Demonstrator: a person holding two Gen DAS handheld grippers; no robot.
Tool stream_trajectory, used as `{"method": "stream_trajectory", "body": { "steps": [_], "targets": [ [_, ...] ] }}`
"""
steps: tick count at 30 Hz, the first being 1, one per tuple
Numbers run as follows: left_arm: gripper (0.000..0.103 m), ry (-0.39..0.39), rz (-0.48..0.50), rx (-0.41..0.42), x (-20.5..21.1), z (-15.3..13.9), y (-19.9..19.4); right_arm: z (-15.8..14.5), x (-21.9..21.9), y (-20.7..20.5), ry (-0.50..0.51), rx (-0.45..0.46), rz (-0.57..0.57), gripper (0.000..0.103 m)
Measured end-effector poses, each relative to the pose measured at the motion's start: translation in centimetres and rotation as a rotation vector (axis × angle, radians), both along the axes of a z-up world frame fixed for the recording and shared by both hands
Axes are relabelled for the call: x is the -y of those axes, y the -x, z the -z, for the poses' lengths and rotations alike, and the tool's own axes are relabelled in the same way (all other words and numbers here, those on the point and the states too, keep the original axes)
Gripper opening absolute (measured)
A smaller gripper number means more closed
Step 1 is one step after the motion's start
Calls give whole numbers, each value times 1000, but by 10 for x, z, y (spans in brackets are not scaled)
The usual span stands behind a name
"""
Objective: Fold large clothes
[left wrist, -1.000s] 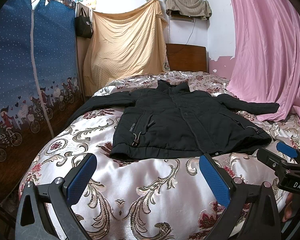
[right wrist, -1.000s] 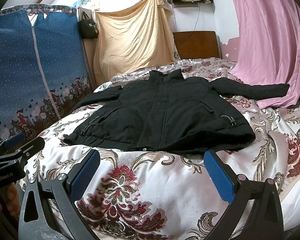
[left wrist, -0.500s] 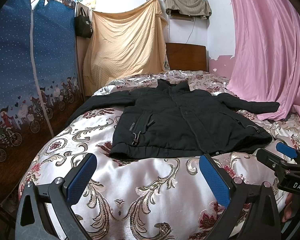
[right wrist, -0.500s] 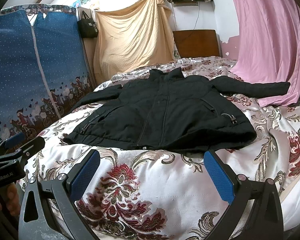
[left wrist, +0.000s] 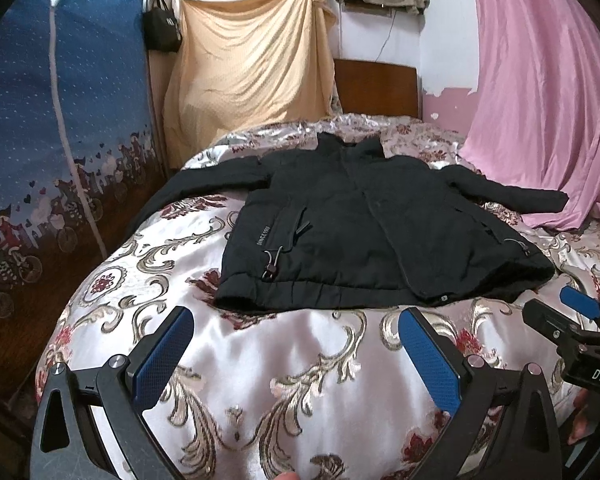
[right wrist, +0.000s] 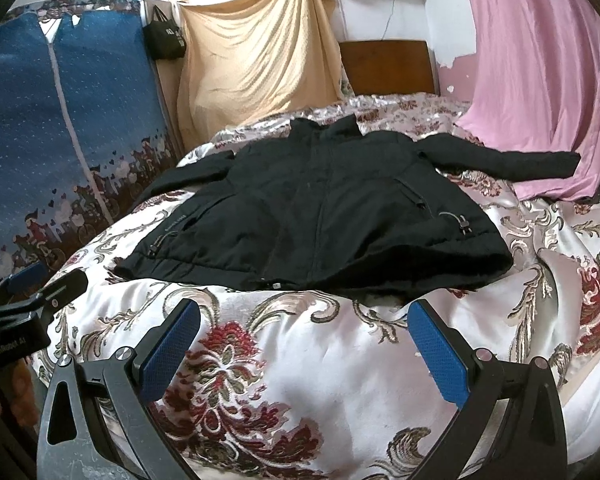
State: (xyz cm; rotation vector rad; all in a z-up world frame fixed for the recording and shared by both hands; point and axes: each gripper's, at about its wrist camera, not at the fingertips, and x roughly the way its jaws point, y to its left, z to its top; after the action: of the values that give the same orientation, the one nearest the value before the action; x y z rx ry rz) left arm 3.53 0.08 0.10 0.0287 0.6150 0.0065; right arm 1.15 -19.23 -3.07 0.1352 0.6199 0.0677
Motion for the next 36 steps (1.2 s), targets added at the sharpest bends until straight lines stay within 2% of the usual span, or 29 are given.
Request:
{"method": "stream_trajectory", "body": {
  "steps": [4, 8, 11, 15, 17, 21, 25, 28, 31, 36],
  "targets": [
    [103, 6, 9, -87, 3, -7, -36, -7, 20, -18, -14, -28, 22, 102],
    [103, 16, 79, -155, 18, -11, -80, -17, 61, -47, -78, -57, 55, 102],
    [103, 1, 132, -182, 41, -13, -118, -25, 106, -78, -104, -68, 111, 102],
    [103, -23, 198, -185, 82, -14, -178, -38, 177, -131, -88, -94, 192, 102],
    [103, -13, 230, -188, 103, -11, -206, -40, 215, -158, -100, -119, 232, 102],
    [103, 29, 285, -213, 144, -1, -263, -42, 289, -216, -184, -112, 310, 102],
    [103, 49, 326, -208, 189, 16, -322, -24, 367, -274, -267, -133, 425, 102],
    [103, 34, 354, -227, 221, 34, -366, 0, 421, -304, -384, -158, 518, 102],
    [103, -7, 360, -227, 247, 51, -403, 20, 452, -318, -468, -173, 599, 102],
    [103, -20, 334, -236, 269, 73, -452, 49, 471, -334, -499, -222, 720, 102]
  ]
}}
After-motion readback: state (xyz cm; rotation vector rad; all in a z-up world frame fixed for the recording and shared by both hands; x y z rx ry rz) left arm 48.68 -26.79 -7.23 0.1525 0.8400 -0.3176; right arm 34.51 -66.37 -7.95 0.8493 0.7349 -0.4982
